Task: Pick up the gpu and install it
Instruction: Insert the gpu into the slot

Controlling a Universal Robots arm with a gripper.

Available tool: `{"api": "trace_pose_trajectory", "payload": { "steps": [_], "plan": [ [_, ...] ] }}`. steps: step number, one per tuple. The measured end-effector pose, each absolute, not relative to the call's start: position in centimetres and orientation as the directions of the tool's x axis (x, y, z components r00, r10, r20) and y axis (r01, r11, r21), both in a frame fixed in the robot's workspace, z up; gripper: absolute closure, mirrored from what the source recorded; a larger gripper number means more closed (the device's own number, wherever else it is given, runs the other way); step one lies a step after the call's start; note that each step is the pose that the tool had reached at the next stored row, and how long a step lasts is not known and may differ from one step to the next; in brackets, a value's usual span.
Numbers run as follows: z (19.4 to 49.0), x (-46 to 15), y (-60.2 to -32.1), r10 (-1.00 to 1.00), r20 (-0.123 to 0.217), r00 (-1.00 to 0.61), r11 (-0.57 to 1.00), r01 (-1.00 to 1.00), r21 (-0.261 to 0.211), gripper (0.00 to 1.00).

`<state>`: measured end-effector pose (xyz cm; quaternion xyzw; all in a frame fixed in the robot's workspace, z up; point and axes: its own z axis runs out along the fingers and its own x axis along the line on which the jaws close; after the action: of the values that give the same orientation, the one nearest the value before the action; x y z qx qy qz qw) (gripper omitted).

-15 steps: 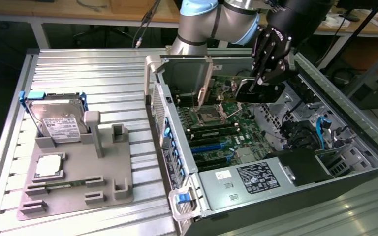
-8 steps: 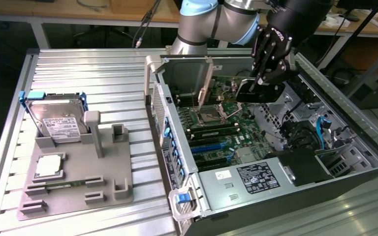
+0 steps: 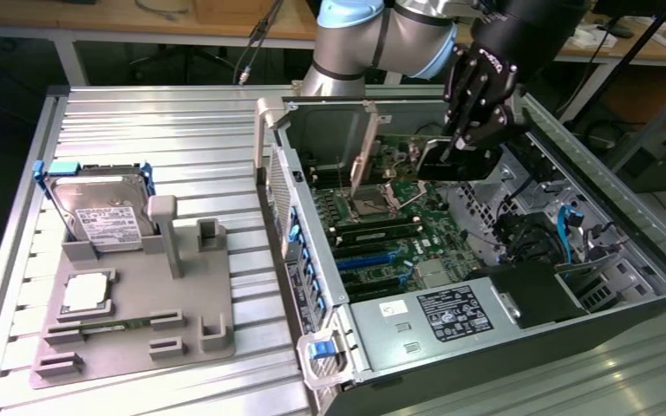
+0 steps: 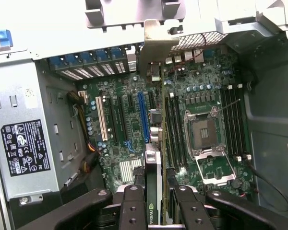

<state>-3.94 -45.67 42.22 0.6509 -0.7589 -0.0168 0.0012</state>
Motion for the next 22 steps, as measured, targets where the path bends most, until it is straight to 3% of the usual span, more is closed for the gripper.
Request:
{"api": "trace_pose_trajectory", "payload": {
  "steps": [22],
  "plan": [
    [42.22, -3.29, -45.67, -0.997, -0.02, -0.076, 0.075, -0.997, 0.027, 0.73]
  ]
}}
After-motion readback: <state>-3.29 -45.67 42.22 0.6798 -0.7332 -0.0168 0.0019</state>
